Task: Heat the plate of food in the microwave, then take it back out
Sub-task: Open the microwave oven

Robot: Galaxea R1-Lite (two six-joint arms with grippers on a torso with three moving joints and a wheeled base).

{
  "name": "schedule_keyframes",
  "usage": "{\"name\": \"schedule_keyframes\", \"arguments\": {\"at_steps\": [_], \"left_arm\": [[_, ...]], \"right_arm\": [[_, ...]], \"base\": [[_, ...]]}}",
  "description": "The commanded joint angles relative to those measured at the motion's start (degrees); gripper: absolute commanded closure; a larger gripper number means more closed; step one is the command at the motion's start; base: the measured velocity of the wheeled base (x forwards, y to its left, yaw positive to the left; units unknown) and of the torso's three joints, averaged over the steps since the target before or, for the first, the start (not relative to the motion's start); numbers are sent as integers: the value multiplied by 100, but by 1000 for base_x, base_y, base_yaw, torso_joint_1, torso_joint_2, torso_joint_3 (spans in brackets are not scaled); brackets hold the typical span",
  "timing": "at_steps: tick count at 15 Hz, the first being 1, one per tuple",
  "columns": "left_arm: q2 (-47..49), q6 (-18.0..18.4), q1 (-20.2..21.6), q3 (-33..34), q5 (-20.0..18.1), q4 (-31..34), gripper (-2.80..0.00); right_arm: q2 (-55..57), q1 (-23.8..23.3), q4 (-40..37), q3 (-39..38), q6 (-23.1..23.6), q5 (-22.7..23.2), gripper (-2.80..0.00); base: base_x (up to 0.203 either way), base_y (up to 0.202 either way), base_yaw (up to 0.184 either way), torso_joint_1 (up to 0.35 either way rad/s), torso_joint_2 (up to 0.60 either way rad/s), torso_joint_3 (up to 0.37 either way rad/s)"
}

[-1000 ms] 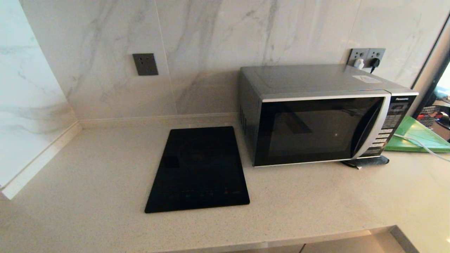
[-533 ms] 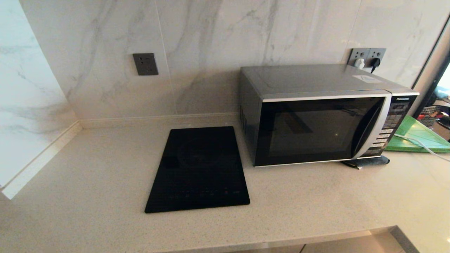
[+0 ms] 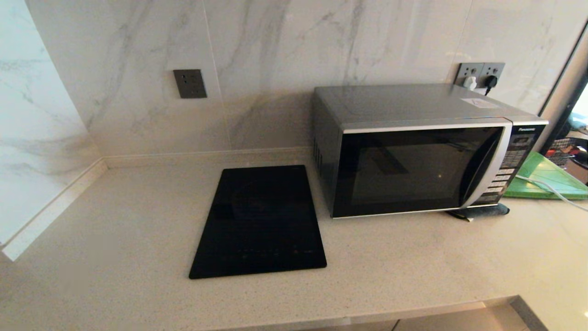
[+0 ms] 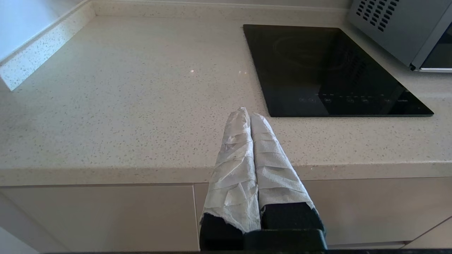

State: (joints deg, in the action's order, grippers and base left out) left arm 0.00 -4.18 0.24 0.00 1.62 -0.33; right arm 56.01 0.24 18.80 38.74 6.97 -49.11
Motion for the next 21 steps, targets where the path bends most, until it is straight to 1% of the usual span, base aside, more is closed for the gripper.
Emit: {"name": "schedule_keyframes", "arguments": {"at_steps": [1, 3, 5, 6, 8, 10, 13, 14, 16, 18, 21], "left_arm": [[9, -4, 2, 0, 5, -2, 0], [9, -4, 2, 0, 5, -2, 0], [9, -4, 2, 0, 5, -2, 0], [9, -4, 2, 0, 5, -2, 0], [8, -4, 2, 0, 5, -2, 0], [9, -4, 2, 0, 5, -2, 0], [0, -4, 2, 0, 5, -2, 0], [9, -4, 2, 0, 5, -2, 0], [7, -4, 2, 0, 5, -2, 0], [9, -4, 2, 0, 5, -2, 0], [9, -4, 2, 0, 5, -2, 0]], "right_arm": [[279, 2, 35, -309, -62, -353, 0], [473, 3, 101, -400, -351, -442, 0], [691, 3, 258, -401, -470, -467, 0], [852, 5, 486, -416, -487, -477, -280], [1124, 22, 1018, -507, -497, -479, -280], [1257, 142, 1049, -623, -504, -489, -280], [1585, 160, 1047, -644, -546, -503, -280], [1739, 167, 1066, -634, -652, -503, -280], [2247, 283, 1311, -623, -1063, -509, -280], [2867, 384, 2062, -657, -1266, -562, -280], [3592, 651, 3558, -680, -1335, -850, -280]], "base": [[0, 0, 0, 0, 0, 0], [0, 0, 0, 0, 0, 0], [0, 0, 0, 0, 0, 0], [0, 0, 0, 0, 0, 0], [0, 0, 0, 0, 0, 0], [0, 0, 0, 0, 0, 0], [0, 0, 0, 0, 0, 0], [0, 0, 0, 0, 0, 0], [0, 0, 0, 0, 0, 0], [0, 0, 0, 0, 0, 0], [0, 0, 0, 0, 0, 0]]}}
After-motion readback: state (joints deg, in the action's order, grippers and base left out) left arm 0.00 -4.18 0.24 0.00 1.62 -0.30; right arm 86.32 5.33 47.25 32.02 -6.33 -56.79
